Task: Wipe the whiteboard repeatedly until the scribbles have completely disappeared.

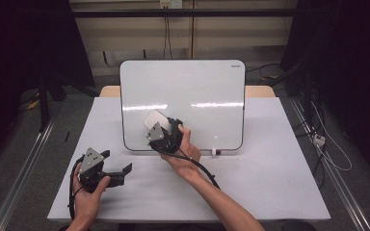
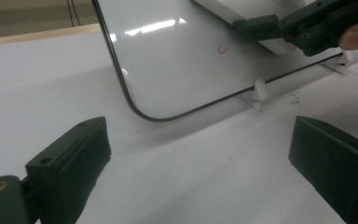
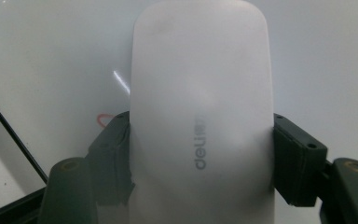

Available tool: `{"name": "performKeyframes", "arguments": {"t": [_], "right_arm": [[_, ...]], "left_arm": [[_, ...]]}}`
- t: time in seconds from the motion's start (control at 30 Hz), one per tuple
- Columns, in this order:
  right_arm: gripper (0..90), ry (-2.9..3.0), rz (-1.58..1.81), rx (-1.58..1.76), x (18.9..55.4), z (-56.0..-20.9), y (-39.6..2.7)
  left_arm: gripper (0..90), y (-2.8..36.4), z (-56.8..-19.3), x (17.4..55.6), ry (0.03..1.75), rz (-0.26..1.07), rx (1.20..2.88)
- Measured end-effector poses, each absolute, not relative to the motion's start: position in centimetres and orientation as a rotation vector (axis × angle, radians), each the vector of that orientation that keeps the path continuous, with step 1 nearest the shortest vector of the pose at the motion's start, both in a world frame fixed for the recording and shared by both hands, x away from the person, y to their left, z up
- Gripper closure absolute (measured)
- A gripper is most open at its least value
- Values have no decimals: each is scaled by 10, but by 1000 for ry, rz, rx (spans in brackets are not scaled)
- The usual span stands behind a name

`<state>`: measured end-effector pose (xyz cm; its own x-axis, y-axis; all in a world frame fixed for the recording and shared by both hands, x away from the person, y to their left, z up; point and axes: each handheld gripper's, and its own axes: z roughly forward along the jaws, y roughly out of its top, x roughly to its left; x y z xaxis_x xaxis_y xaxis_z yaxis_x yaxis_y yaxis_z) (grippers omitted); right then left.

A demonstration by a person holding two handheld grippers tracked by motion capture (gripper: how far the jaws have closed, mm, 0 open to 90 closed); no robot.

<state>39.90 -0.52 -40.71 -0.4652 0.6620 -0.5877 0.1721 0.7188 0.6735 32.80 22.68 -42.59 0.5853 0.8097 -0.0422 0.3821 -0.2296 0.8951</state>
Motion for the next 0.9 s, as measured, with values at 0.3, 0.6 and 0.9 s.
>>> {"name": "performKeyframes", "arguments": {"t": [0.3,0.6,0.9], "right_arm": [[315,2020,658,599,395,-414,13],[315,2039,655,558,390,-424,29],[315,2051,666,557,391,-423,28]], "left_arm": [[51,226,-426,328,968,546,1836],[50,226,-425,328,961,553,1834],[50,226,-426,329,963,549,1838]]}}
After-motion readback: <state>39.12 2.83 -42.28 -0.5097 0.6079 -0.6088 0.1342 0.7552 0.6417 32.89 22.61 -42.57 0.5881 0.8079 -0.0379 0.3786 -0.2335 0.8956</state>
